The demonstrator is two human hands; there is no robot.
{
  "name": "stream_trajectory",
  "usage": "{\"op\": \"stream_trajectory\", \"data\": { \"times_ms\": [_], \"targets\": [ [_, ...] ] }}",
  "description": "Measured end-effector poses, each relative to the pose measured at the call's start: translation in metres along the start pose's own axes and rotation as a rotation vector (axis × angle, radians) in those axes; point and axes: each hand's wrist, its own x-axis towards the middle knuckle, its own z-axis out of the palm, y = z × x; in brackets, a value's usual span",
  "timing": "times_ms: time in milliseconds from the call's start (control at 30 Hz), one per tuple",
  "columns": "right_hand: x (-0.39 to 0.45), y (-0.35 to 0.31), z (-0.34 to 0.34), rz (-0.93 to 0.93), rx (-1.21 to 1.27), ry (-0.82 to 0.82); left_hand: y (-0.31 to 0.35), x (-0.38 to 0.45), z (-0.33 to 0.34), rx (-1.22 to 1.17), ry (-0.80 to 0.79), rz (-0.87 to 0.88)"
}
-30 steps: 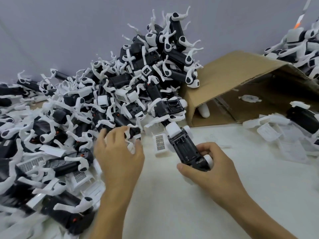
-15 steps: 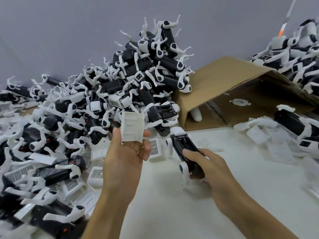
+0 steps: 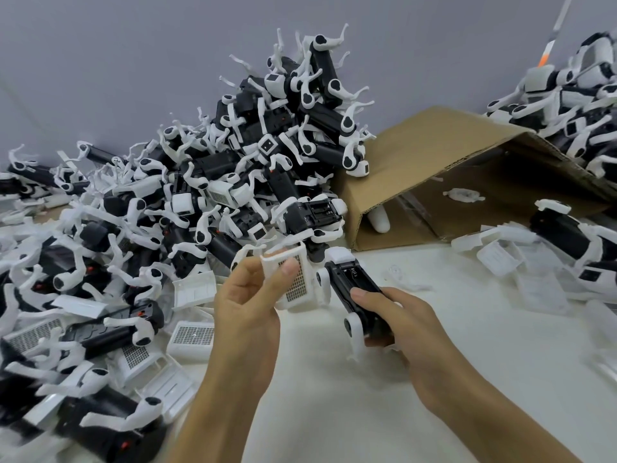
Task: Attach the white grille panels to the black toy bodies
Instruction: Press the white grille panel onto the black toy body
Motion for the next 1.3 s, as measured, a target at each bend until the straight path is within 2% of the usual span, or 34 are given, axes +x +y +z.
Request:
{"op": "stream_trajectory", "data": {
  "times_ms": [200,300,533,700,867,1000,1100,1200,1300],
  "targets": [
    [0.002,0.004,-0.003,-0.004,-0.01,-0.008,-0.002,0.001,-0.004,-0.105,0.004,-0.083],
    [0.002,0.004,-0.003,-0.027,0.003,-0.023,-0.001,0.0,-0.001,-0.176,-0.09,-0.099],
    [0.001,0.006,-0.003,-0.065,0.014,-0.095,-0.007,0.001,-0.005,-0.054,-0.034,-0.073],
    [0.001,0.005,-0.004,-0.134,-0.003,-0.071,-0.012,-0.002,-0.007,0.328,-0.086,0.021],
    [0.003,0.002,-0.005,-0.128,0.168,-0.116,-0.019,-0.007,-0.006,0.715,-0.202,0.139],
    [0.003,0.001,-0.008,-0.162,0.25,-0.135,-0.021,-0.004,-0.009,0.855,-0.134,0.303],
    [0.003,0.004,-0.007,-0.194,0.237,-0.126,-0.022,-0.001,-0.01,0.847,-0.039,0.309],
    [0.004,0.005,-0.008,-0.211,0.209,-0.108,-0.016,-0.001,-0.008,0.769,0.062,0.23],
    [0.003,0.006,-0.007,-0.258,0.149,-0.131,-0.014,-0.003,-0.004,0.596,0.013,0.181]
  ]
}}
